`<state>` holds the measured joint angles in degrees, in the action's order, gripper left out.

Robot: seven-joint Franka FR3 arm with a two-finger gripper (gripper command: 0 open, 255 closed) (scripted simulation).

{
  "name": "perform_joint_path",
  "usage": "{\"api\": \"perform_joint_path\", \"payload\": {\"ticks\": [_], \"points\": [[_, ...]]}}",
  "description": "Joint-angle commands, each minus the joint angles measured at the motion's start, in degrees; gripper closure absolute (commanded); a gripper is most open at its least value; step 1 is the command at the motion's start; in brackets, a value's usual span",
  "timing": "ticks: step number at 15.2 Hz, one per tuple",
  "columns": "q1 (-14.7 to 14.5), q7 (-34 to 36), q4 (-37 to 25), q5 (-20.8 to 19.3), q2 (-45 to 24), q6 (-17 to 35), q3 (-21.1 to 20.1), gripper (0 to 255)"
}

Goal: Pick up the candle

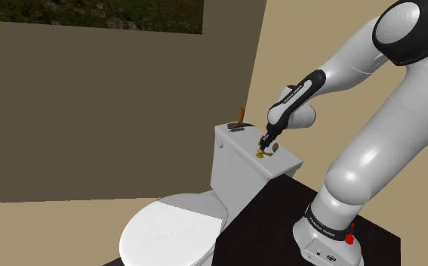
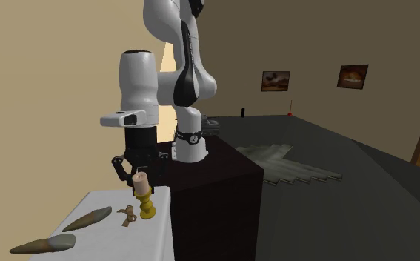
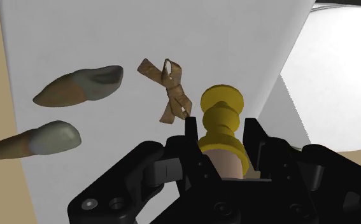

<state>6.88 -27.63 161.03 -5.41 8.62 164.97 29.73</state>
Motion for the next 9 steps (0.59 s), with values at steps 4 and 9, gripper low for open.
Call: {"api": "perform_joint_path", "payload": {"ticks": [4,9], "points": [[0.04,0.04,0.05,-0.04,-0.02,0.00,0.01,255],[1.84,2.33,-0.32,-3.04,3.20,-3.44,-1.35,255]]}}
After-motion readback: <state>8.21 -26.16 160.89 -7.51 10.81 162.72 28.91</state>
